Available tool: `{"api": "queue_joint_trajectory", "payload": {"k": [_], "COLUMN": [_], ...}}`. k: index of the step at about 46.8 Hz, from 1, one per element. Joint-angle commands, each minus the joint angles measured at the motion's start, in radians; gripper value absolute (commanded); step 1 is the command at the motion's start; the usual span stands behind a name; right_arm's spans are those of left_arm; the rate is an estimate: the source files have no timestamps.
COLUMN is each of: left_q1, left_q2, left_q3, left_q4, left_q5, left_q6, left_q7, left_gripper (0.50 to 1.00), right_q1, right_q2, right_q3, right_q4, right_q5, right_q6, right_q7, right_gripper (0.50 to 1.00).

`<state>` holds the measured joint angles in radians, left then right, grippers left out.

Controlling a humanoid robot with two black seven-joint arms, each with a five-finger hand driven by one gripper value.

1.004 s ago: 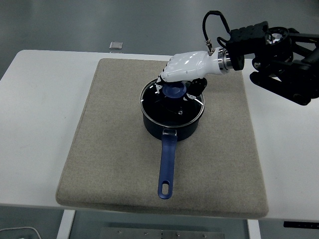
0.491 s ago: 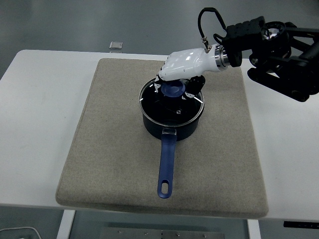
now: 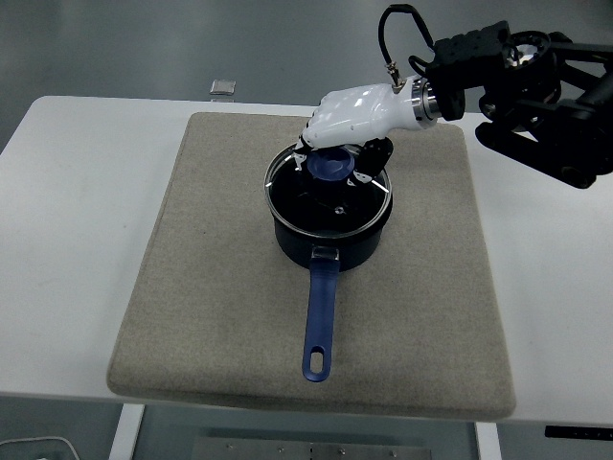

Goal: Lift the pot lid and place it to the right of the pot.

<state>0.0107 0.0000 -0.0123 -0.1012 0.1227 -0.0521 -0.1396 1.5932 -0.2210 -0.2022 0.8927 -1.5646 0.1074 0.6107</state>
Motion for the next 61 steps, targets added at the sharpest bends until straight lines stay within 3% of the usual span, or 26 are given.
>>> {"api": "queue_joint_trajectory", "payload": {"k": [1,12,28,47,61], "left_q1": [0.000,0.000,0.000,0.000,0.000], "left_q2": [0.000,0.000,0.000,0.000,0.000], "left_q3": [0.000,0.000,0.000,0.000,0.000], "left_q4": [0.000,0.000,0.000,0.000,0.000], "left_q5": [0.000,0.000,0.000,0.000,0.000], "left_q6": [0.000,0.000,0.000,0.000,0.000], "left_q7": [0.000,0.000,0.000,0.000,0.000], "left_gripper": [1.000,1.000,1.000,1.000,1.000], "right_q1": [0.011,0.028,0.034,0.028,0.004], "right_q2": [-0.001,-0.001,0.003,0.022,0.020], "right_q3": [0.000,0.000,0.001,-0.009,-0.068], "right_q4": [0.000,-0.014,-0.129,-0.353,-0.414], "right_q5": [0.002,0.002,0.008,0.008,0.012], "right_q6": [0.003,0.003,0.003,0.003,-0.011], "right_q7": [0.000,0.000,0.000,0.000,0.000], "right_gripper": [0.500,0.500,0.500,0.500,0.500]}}
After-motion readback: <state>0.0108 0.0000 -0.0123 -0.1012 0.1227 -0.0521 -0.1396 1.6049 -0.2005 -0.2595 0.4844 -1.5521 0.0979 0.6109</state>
